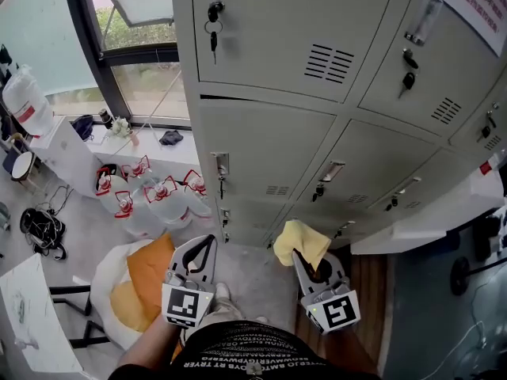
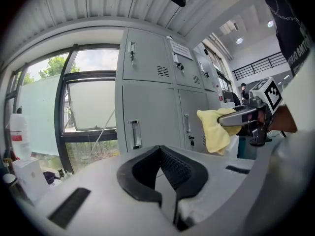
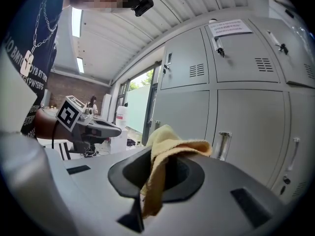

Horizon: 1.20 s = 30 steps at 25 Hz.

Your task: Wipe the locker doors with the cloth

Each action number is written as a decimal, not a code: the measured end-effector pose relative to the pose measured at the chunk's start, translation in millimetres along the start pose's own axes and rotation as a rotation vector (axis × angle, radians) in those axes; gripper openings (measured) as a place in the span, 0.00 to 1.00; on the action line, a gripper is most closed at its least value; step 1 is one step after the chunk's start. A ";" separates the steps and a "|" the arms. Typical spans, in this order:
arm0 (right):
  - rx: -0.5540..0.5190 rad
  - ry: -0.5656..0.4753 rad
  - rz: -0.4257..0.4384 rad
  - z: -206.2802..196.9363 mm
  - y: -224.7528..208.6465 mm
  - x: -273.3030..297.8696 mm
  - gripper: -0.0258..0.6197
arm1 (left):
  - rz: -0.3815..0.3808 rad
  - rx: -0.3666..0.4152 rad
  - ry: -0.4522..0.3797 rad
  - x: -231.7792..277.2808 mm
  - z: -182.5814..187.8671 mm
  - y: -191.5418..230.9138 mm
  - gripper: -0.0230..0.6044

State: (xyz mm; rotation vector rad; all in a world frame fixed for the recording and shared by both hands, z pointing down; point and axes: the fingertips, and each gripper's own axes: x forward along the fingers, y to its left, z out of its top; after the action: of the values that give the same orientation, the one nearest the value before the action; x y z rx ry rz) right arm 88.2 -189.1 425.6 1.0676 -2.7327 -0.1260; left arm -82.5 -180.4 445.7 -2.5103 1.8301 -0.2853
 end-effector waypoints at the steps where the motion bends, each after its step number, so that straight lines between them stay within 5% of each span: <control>1: -0.004 0.006 -0.005 -0.9 -2.2 4.8 0.10 | -0.006 -0.003 0.002 4.8 -1.2 3.4 0.05; 18: 0.021 -0.046 -0.051 33.6 -21.6 73.6 0.10 | -0.037 0.001 -0.027 70.8 18.0 77.2 0.05; 30: -0.023 -0.058 -0.062 62.5 -15.3 103.9 0.10 | -0.107 -0.003 -0.020 90.6 13.9 91.1 0.04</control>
State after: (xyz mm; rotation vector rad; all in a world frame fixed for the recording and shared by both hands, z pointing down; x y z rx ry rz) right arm 10.0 -270.5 378.8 1.1611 -2.7427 -0.2012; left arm -139.3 -295.8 432.8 -2.6079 1.6929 -0.2593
